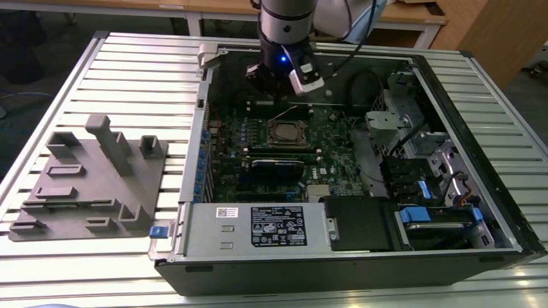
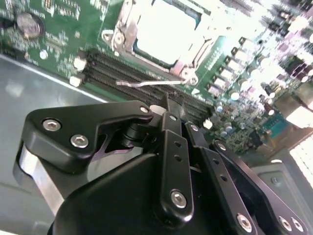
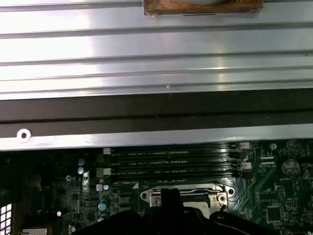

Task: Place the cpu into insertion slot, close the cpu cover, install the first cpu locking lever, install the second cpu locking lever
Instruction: 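Install the first cpu locking lever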

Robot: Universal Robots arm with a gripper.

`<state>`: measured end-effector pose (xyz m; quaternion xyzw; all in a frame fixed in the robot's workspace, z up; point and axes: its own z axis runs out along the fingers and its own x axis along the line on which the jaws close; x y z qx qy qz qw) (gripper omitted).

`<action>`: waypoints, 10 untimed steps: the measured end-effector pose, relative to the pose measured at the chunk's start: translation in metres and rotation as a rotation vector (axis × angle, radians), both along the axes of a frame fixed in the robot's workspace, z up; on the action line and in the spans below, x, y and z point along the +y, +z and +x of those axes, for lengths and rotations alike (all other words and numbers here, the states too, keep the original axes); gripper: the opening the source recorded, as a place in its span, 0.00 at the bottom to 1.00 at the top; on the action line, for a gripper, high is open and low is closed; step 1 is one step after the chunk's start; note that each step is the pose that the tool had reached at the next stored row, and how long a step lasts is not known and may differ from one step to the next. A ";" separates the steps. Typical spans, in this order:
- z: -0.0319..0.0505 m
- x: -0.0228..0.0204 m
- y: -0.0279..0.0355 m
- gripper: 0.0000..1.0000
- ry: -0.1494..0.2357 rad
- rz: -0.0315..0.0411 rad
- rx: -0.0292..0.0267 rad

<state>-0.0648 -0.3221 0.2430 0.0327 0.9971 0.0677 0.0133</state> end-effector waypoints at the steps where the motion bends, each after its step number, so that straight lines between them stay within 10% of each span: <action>1: 0.0011 0.0000 -0.0002 0.11 -0.004 -0.0111 0.0000; 3: 0.0021 0.0008 -0.0010 0.11 -0.010 -0.0215 -0.0001; 10: 0.0064 0.0061 -0.0059 0.11 -0.018 -0.0216 -0.0001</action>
